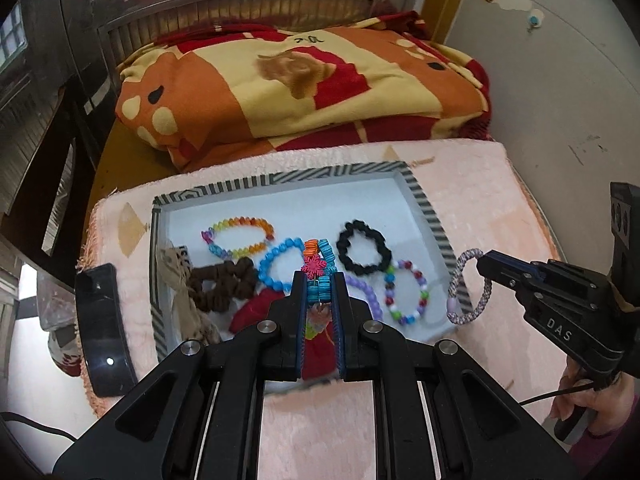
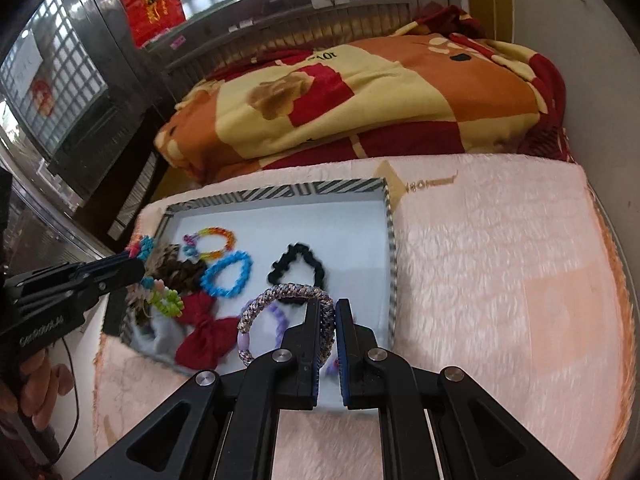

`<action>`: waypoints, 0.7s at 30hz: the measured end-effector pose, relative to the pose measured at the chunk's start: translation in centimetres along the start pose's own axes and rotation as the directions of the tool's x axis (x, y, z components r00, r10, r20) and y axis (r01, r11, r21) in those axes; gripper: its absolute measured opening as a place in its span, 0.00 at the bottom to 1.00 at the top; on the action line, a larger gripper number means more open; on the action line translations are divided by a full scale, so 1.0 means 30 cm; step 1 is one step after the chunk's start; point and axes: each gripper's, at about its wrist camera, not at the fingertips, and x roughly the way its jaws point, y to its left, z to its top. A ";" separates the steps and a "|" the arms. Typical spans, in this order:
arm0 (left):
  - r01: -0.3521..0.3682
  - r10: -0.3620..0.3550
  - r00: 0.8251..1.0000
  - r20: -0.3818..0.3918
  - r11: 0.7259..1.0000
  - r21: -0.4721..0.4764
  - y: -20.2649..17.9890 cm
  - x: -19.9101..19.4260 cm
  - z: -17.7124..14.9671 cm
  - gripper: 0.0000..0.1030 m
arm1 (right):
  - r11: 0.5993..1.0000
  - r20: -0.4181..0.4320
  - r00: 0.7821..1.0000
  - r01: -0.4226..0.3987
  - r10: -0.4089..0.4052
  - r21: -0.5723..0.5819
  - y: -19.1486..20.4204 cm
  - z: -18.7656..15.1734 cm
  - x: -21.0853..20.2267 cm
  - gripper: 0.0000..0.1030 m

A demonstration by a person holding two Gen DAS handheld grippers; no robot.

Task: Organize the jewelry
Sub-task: 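Carry both bracelets into the tray and open both tools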

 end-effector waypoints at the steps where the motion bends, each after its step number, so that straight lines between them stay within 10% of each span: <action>1: -0.004 0.004 1.000 -0.005 1.000 -0.004 0.001 0.017 0.009 0.10 | 1.000 -0.005 1.000 0.004 -0.004 -0.004 -0.002 0.013 0.014 0.06; 21: -0.100 0.091 0.989 -0.115 0.992 -0.074 0.053 0.345 0.124 0.10 | 0.991 -0.120 0.989 0.078 -0.090 -0.106 -0.054 0.170 0.361 0.06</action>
